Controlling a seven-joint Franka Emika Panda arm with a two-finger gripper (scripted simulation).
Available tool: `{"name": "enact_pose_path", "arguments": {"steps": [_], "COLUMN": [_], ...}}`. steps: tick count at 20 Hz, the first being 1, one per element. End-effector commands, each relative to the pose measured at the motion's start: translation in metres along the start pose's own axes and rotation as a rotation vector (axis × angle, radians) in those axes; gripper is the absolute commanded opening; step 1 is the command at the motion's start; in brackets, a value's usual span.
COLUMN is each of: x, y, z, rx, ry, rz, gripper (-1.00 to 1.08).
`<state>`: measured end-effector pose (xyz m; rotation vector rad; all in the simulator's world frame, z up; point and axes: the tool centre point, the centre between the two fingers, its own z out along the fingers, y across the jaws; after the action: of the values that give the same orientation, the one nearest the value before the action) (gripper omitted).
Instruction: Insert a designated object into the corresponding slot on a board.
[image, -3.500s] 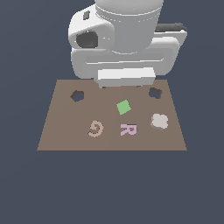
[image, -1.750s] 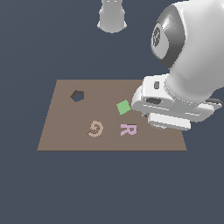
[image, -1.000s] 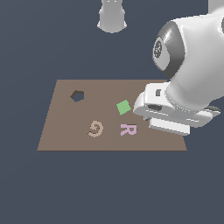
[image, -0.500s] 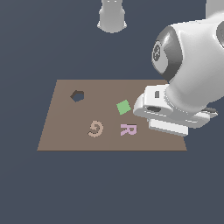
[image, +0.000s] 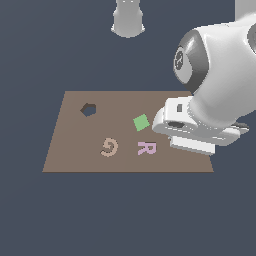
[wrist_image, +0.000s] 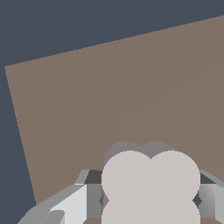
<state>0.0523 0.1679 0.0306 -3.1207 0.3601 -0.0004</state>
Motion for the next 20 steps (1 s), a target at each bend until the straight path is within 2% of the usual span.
{"name": "enact_pose_path", "arguments": {"steps": [1,10,20], "x": [-0.002,-0.017,-0.052], "y": [-0.001,-0.010,-0.018], "z": [0.000,-0.001,-0.004], "rx": [0.000,0.000,0.001], "ry": [0.000,0.000,0.000], "rz": [-0.019,-0.187,-0.538], "gripper": [-1.00,-1.00,-1.00]}}
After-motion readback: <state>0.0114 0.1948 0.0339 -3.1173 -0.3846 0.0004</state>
